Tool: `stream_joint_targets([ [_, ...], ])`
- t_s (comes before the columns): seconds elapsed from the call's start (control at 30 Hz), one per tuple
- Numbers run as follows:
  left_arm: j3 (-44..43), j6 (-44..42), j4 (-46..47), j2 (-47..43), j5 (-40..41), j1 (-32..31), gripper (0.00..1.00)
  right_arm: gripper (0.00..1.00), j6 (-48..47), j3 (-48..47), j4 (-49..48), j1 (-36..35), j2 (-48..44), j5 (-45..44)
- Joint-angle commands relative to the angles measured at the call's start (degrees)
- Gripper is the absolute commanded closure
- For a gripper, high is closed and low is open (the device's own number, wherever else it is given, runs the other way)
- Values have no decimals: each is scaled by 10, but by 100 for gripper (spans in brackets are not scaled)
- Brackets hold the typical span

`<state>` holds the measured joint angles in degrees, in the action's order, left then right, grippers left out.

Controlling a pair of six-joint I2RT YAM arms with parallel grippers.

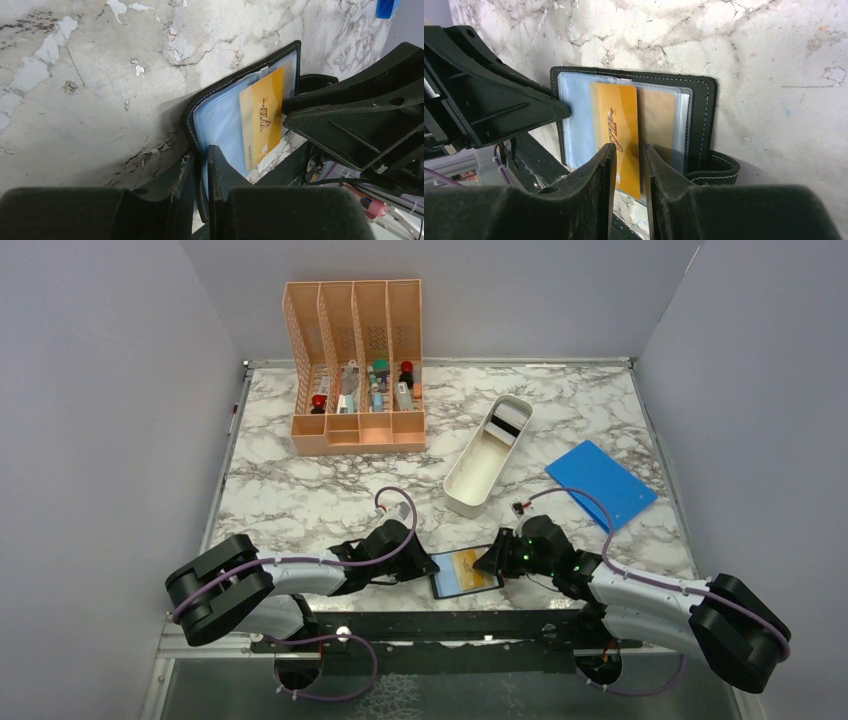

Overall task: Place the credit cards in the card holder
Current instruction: Insert the credit card into the card holder.

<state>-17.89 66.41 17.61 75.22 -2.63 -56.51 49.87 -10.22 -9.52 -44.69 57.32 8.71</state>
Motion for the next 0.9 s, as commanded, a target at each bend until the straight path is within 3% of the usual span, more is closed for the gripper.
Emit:
stream_joint_targets([
  [0.0,2,-3,-15,6,-15,-7,84,69,-16,4,11,-5,16,0],
  [0.4,-11,-7,-14,13,-17,-10,84,90,-1,0,-53,-11,66,41],
  [0.73,-21,-10,-14,13,-23,-16,80,90,3,-14,-84,-29,111,50],
  [0.87,-20,-10,-13,4,-20,-19,78,83,2,-15,-81,-33,113,46],
])
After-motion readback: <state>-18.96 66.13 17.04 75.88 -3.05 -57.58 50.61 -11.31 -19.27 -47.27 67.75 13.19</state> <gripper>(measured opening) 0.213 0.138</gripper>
